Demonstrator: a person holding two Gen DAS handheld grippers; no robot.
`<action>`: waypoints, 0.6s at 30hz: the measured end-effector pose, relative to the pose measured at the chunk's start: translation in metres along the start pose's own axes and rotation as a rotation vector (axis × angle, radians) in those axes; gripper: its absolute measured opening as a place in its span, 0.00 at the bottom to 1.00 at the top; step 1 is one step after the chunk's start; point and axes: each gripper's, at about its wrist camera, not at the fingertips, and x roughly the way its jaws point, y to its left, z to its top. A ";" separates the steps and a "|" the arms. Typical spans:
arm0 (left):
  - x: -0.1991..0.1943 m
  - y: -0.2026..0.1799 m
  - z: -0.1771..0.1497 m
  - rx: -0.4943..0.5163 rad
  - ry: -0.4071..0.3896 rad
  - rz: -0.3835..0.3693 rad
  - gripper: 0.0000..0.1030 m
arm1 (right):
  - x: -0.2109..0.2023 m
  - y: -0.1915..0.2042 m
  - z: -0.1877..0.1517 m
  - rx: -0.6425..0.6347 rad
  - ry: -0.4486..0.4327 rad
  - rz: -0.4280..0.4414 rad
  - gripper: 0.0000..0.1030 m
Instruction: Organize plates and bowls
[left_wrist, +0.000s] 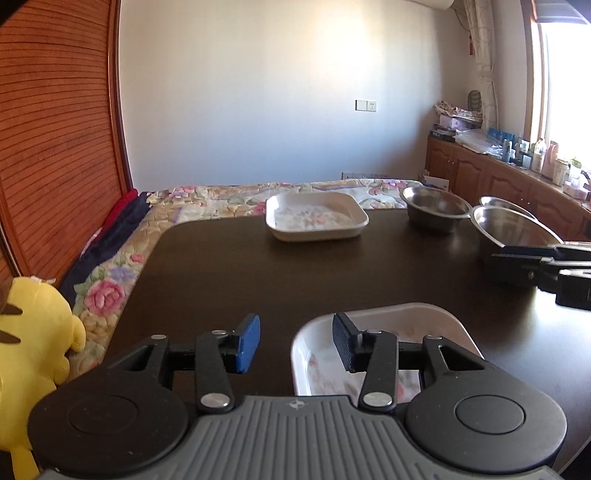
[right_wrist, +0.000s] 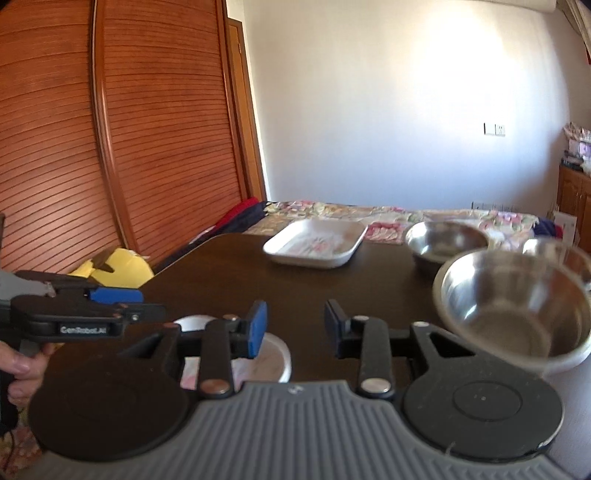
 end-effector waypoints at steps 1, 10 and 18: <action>0.002 0.001 0.004 0.000 0.000 0.002 0.47 | 0.003 -0.003 0.005 -0.003 0.002 -0.002 0.35; 0.025 0.016 0.046 0.001 -0.003 0.018 0.50 | 0.036 -0.016 0.057 -0.019 0.023 0.027 0.37; 0.056 0.033 0.072 -0.004 0.009 0.033 0.53 | 0.078 -0.018 0.083 -0.039 0.066 0.036 0.38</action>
